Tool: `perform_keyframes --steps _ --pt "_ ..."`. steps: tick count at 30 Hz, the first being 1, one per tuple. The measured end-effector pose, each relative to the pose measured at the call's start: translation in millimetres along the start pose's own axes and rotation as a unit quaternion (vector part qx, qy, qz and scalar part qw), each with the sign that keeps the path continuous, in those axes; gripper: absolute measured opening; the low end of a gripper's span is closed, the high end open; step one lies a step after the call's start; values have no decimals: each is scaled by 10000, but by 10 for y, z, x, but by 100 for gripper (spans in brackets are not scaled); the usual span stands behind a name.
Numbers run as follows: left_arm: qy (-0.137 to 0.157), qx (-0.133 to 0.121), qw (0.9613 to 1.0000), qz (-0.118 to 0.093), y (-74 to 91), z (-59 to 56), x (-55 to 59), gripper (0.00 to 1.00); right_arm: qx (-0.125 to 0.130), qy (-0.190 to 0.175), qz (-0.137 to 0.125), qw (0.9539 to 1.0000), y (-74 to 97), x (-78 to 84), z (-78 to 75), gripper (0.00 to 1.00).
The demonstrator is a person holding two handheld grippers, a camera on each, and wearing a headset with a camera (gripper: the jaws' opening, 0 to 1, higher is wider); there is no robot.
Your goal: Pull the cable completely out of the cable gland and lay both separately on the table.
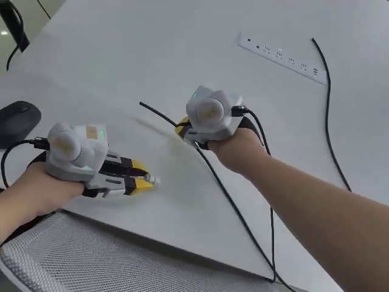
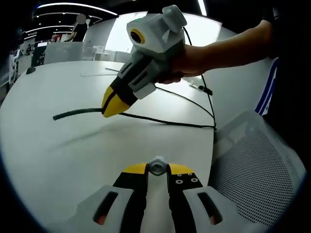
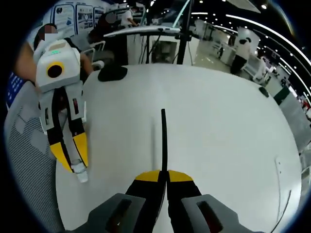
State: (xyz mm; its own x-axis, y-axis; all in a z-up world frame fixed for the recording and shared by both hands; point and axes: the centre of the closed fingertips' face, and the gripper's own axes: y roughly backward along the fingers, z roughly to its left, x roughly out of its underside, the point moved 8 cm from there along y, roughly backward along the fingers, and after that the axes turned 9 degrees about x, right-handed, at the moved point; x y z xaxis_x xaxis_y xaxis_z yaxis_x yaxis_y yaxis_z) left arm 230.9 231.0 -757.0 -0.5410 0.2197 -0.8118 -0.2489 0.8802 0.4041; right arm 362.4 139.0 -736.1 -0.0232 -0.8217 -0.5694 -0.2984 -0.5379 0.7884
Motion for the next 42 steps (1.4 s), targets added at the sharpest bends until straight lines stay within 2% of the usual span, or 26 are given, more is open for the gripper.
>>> perform_keyframes --steps 5,10,13,15,29,40,42 --pt "53 -40 10000 -20 -8 8 26 15 -139 118 -1 9998 -74 -44 86 0" --pt "63 -19 10000 67 -15 24 72 15 -247 241 35 9994 -119 -37 155 0" --pt "113 -58 9999 35 -11 49 79 15 -274 192 39 9994 -133 -23 162 0" --pt "120 -61 9999 -3 -12 58 74 15 -261 52 29 9996 -125 -17 166 0" --pt "99 -126 9999 41 -26 97 83 15 -271 70 76 9996 -203 15 182 0" --pt "45 -200 9997 132 -19 113 80 16 -288 42 90 9995 -205 16 184 0" --pt "37 -202 9996 205 -17 111 90 16 -269 20 102 9996 -204 20 177 0"
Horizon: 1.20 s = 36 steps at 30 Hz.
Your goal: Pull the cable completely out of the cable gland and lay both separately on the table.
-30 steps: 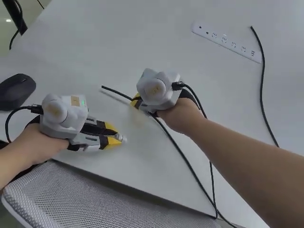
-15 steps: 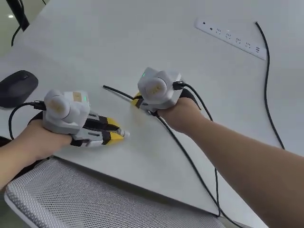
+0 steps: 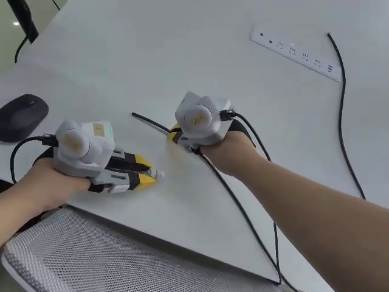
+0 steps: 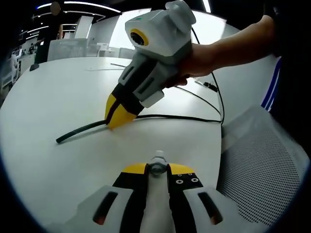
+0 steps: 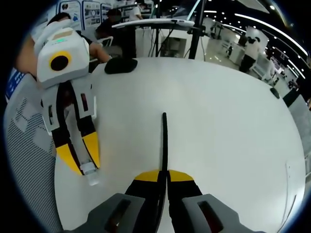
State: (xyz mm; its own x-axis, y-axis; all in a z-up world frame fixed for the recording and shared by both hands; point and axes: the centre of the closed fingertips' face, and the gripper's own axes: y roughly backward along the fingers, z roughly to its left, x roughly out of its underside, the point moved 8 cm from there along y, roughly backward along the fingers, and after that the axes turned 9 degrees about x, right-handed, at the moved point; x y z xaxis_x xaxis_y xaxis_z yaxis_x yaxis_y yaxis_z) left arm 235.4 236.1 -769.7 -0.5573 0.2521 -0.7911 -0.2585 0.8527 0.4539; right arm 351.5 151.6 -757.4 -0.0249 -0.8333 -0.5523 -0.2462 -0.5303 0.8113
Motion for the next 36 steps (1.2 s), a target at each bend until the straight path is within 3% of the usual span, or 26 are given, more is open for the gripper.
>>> perform_keyframes --steps 13,20,26,36 --pt "-88 -15 9999 90 -16 -19 -20 16 113 -11 74 9999 21 1 -27 8" --pt "-98 -17 9999 130 -19 -13 -34 18 186 -220 -52 9996 113 -51 -41 13" --pt "-157 -52 9998 127 3 -21 -63 20 223 -484 -215 9983 242 -50 -67 22" --pt "-190 -104 9996 158 29 -60 -86 26 550 -884 -448 9936 589 46 -186 30"
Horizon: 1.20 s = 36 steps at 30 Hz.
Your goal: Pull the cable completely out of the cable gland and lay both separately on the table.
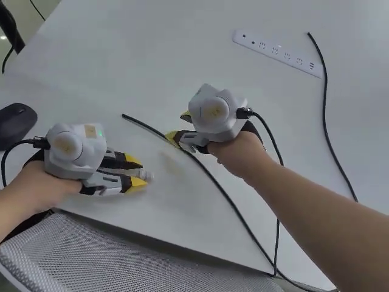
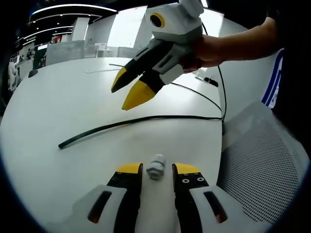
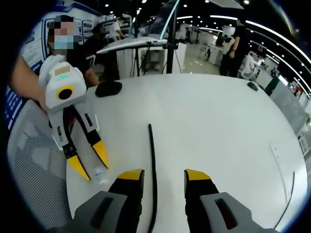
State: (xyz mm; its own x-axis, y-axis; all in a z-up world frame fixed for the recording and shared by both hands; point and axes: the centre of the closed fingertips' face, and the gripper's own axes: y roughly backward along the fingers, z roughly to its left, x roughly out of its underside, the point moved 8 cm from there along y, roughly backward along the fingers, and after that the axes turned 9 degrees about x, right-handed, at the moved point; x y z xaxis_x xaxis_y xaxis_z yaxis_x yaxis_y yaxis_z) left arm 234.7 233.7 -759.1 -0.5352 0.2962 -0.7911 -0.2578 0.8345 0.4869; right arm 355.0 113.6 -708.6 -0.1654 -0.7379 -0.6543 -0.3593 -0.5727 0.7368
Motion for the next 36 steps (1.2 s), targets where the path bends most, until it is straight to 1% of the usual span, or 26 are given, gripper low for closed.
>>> perform_keyframes --steps 3,4,5,6,9,13,16,18,20,22,23,26,28,31,32,33,34,36 --pt "10 -48 10000 8 8 -11 -13 29 95 -63 -61 9999 125 14 -33 32" --pt "76 -52 9999 -67 18 -28 -38 30 146 -92 -83 9998 172 28 -52 33" --pt "75 -46 9999 -133 23 -38 -57 30 177 -137 -111 9997 204 34 -68 34" --pt "92 -49 9998 -157 30 -48 -70 31 213 -238 -140 9994 252 42 -88 35" --pt "81 -63 9999 -133 39 -65 -76 34 250 -371 -232 9987 366 49 -119 38" --pt "84 -73 9999 -123 85 -97 -99 38 287 -560 -382 9973 574 65 -153 42" --pt "119 -94 9998 -129 136 -121 -135 41 341 -706 -525 9955 761 90 -155 46" --pt "117 -100 9998 -142 161 -136 -155 42 372 -786 -535 9948 881 110 -145 47" --pt "145 -132 9996 -202 200 -151 -187 44 432 -799 -615 9940 994 122 -129 48" --pt "200 -145 9992 -326 238 -178 -222 46 453 -891 -655 9928 1078 140 -120 50" --pt "204 -131 9989 -390 256 -201 -240 48 486 -928 -701 9920 1140 157 -113 51" --pt "208 -118 9991 -360 287 -257 -255 51 542 -1053 -787 9898 1268 208 -98 53" --pt "182 -118 9992 -342 319 -309 -270 52 589 -1187 -883 9872 1374 257 -85 54" --pt "171 -123 9992 -345 373 -369 -280 54 679 -1393 -1039 9824 1547 360 -60 57" --pt "171 -133 9992 -340 379 -376 -281 55 684 -1420 -1062 9818 1570 374 -53 59" --pt "165 -157 9992 -338 401 -398 -291 56 710 -1488 -1130 9798 1632 419 -39 60" --pt "155 -166 9991 -357 426 -425 -307 56 747 -1574 -1151 9780 1692 471 -30 61" --pt "79 -270 9986 -442 476 -442 -346 58 801 -1713 -1212 9745 1787 567 -17 63"
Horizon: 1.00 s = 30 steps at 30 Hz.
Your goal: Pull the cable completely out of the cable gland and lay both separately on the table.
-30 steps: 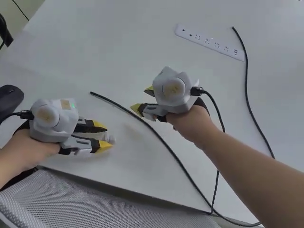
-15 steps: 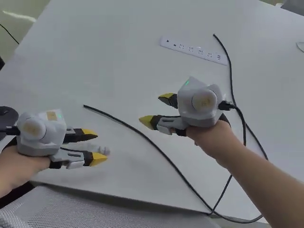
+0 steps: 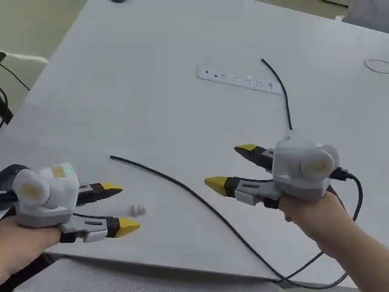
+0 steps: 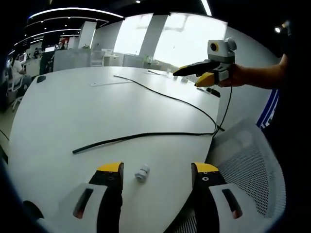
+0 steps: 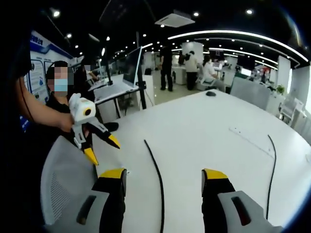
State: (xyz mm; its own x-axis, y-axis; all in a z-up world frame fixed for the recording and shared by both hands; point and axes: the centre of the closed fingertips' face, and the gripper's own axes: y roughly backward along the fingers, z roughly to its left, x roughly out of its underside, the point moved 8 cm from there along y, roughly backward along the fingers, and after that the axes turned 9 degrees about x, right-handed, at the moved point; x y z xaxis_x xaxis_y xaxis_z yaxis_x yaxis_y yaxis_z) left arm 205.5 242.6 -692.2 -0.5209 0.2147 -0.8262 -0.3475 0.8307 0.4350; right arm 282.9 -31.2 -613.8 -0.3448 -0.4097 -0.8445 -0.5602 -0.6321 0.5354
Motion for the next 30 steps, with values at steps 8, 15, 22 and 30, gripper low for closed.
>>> perform_keyframes --steps 8,15,22,30 --pt "23 -52 9999 -157 110 -111 -131 63 234 -486 -159 9984 354 281 -62 72" --pt "49 -66 9998 -205 192 -190 -114 71 314 -635 -110 9974 540 549 -31 79" --pt "-10 -153 9995 -287 268 -224 -56 78 350 -739 -142 9965 680 794 74 87" --pt "-3 -143 9998 -112 271 -276 -29 88 333 -710 92 9969 829 1041 177 96"
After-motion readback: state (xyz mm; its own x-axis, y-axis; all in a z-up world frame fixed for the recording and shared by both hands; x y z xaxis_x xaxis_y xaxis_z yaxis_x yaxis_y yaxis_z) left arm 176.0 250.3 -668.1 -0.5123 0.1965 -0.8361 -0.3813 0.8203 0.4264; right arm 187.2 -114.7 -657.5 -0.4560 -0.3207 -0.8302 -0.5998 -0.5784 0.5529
